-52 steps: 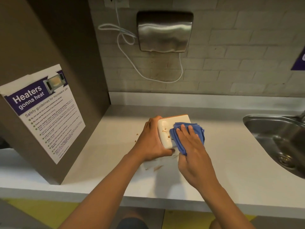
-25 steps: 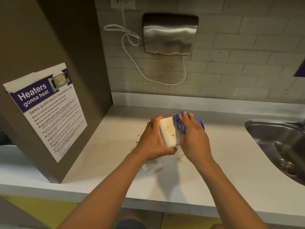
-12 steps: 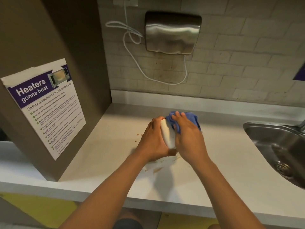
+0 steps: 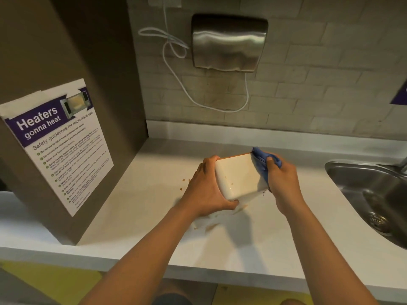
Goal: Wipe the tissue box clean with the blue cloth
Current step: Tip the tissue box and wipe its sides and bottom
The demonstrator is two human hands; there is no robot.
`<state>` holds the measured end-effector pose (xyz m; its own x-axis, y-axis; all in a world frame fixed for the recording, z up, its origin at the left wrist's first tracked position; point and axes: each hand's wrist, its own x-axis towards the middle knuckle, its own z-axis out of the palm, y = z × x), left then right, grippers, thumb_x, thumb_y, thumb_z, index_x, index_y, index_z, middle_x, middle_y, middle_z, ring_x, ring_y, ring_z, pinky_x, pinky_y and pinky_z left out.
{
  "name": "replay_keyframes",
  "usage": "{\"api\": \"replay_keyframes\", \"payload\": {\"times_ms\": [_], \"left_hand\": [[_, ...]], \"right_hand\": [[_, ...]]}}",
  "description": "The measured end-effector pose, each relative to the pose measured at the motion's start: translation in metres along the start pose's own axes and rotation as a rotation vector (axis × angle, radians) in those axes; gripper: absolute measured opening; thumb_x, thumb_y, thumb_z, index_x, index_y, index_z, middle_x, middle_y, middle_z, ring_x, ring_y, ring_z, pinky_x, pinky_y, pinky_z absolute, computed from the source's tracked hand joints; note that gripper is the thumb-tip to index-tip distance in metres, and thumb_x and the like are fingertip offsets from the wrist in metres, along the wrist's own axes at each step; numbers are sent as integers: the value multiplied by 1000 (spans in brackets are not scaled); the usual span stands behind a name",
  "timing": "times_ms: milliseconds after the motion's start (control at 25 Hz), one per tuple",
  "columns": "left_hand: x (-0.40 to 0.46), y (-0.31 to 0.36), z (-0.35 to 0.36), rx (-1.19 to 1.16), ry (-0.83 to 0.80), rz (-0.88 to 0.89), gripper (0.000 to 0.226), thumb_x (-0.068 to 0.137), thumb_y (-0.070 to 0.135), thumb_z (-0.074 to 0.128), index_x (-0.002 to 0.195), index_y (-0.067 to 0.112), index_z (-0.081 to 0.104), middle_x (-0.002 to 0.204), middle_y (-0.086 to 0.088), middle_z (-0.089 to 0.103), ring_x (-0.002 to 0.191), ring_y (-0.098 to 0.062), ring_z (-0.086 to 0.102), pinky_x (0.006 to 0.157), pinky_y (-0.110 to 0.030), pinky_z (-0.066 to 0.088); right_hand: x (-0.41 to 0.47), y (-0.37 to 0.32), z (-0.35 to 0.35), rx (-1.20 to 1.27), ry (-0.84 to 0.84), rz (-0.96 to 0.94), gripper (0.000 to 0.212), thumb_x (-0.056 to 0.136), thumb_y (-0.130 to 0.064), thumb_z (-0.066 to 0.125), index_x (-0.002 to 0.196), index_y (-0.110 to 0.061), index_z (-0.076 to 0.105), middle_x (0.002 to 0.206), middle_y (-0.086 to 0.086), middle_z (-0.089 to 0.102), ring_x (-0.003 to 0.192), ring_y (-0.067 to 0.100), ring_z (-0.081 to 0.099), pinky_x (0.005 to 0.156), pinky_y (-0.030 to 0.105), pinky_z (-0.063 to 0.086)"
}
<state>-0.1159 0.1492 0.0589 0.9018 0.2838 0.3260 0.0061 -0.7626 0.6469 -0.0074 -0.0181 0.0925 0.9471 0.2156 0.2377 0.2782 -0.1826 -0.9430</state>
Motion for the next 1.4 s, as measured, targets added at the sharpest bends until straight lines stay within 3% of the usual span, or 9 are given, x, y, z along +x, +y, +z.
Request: {"api": "replay_keyframes", "payload": {"times_ms": [120, 280, 520, 640, 760, 960, 1120, 1280, 1400], "left_hand": [[1, 0, 1, 1, 10, 3, 114, 50, 49, 93, 138, 32, 22, 133, 10, 37, 119, -12, 44, 97, -37, 50], [7, -2, 0, -52, 37, 14, 108, 50, 47, 93, 133, 33, 27, 132, 9, 42, 118, -13, 49, 94, -38, 52], [1, -4, 3, -130, 39, 10, 104, 49, 49, 90, 131, 39, 27, 132, 12, 41, 116, -13, 51, 93, -40, 53], [-3, 1, 10, -106, 61, -11, 108, 50, 49, 93, 131, 41, 23, 130, 12, 37, 116, -13, 48, 94, -37, 52], [-3, 3, 9, -138, 65, -19, 107, 48, 53, 88, 131, 43, 23, 131, 12, 39, 117, -13, 49, 95, -36, 51], [3, -4, -1, -230, 1, 25, 95, 56, 67, 73, 135, 39, 28, 136, 7, 48, 123, -13, 54, 106, -33, 48], [0, -3, 6, -183, -1, -29, 109, 48, 62, 83, 137, 37, 26, 136, 8, 44, 118, -13, 52, 98, -32, 50], [0, -1, 6, -178, 24, -34, 110, 45, 57, 86, 134, 39, 25, 135, 11, 41, 118, -13, 50, 96, -35, 52], [2, 2, 3, -215, 18, -11, 105, 53, 61, 80, 140, 38, 26, 142, 7, 44, 127, -12, 50, 107, -33, 46]], "right_hand": [[-4, -7, 1, -208, 8, -92, 27, 100, -24, 44, 115, -32, 65, 113, -6, 69, 101, 13, 61, 78, 27, 48], [-31, -11, 29, -518, -143, -488, 44, 93, -6, 52, 135, -21, 54, 144, -2, 47, 135, 11, 37, 109, 20, 26], [-37, -7, 10, -594, -277, -539, 54, 94, -14, 54, 144, -31, 40, 151, -13, 33, 140, 0, 18, 116, 24, 20], [-23, -8, -1, -570, -179, -427, 52, 94, -8, 50, 141, -30, 44, 148, -5, 42, 138, 12, 32, 104, 28, 37], [-27, -23, 20, -588, -165, -438, 52, 89, -3, 46, 138, -18, 48, 142, 5, 48, 133, 22, 40, 101, 9, 21], [-61, -20, 44, -587, -293, -593, 58, 80, -4, 44, 136, -17, 53, 143, -1, 48, 139, 14, 33, 113, 14, 11], [-52, -14, 24, -495, -138, -486, 45, 91, -3, 55, 131, -24, 57, 139, -7, 51, 132, 2, 37, 105, 4, 19], [-34, -26, 41, -553, -71, -490, 45, 85, 0, 55, 127, -14, 60, 127, 4, 59, 121, 22, 51, 104, 32, 42], [-47, -28, 53, -573, -160, -584, 50, 81, -11, 45, 129, -11, 59, 134, 7, 57, 130, 25, 46, 114, 32, 29]]}}
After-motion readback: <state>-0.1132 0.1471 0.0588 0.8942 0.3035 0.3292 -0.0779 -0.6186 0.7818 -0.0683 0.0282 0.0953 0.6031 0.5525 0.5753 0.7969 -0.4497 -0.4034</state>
